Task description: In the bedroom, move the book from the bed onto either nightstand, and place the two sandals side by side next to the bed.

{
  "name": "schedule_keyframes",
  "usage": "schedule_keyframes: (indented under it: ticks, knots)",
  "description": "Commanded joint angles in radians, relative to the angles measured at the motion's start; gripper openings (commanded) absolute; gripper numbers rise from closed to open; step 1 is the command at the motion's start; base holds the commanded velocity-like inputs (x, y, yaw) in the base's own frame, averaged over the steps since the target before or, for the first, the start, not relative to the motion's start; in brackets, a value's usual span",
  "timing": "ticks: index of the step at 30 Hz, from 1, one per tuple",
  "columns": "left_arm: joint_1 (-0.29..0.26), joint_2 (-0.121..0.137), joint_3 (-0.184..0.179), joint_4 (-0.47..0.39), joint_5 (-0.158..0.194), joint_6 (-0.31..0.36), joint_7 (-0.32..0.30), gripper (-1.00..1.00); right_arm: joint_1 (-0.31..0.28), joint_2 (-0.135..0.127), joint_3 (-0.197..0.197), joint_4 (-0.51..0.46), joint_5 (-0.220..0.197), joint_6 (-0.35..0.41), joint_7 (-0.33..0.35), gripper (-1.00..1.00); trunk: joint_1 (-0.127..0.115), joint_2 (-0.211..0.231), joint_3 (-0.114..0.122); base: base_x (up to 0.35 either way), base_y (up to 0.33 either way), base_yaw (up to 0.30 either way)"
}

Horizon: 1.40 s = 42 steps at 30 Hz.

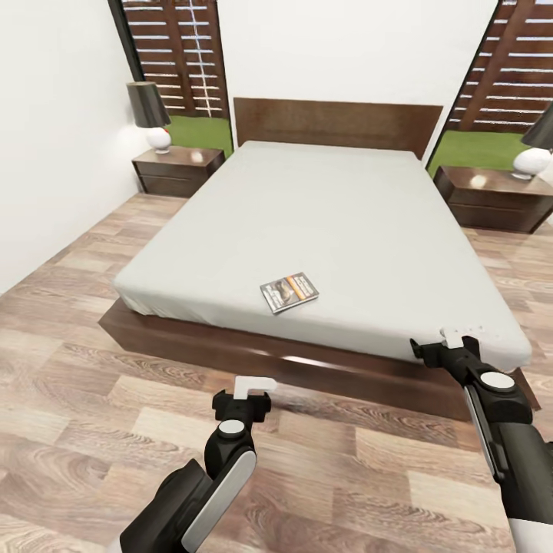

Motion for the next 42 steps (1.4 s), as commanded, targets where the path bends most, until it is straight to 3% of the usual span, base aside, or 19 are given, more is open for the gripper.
schedule_keyframes:
  ticks: [1,29,33,35,42]
  knots:
    - [-0.001,0.000,-0.002,-0.001,0.008,0.003,0.009,1.00,0.000,0.000,-0.001,-0.001,0.011,0.005,0.009,1.00,0.000,0.000,0.000,0.000,0.000,0.263]
    - [-0.002,-0.004,-0.010,-0.008,0.007,0.026,0.011,1.00,0.000,0.001,-0.003,0.001,0.012,0.035,0.008,1.00,0.000,0.000,0.027,0.000,0.000,0.259]
    - [-0.002,-0.002,-0.009,-0.010,0.008,0.026,0.011,1.00,0.000,0.001,-0.003,0.002,0.031,0.036,0.008,1.00,0.000,0.000,0.031,0.000,0.000,0.233]
    - [-0.002,-0.003,-0.008,-0.010,0.009,0.027,0.011,1.00,0.000,0.002,-0.002,0.003,0.061,0.036,0.008,1.00,0.008,-0.014,0.027,0.000,0.000,0.231]
    - [-0.001,-0.002,-0.008,-0.009,0.010,0.027,0.011,1.00,0.000,0.003,-0.001,0.007,0.101,0.036,0.007,1.00,0.034,-0.063,0.013,0.000,0.000,0.228]
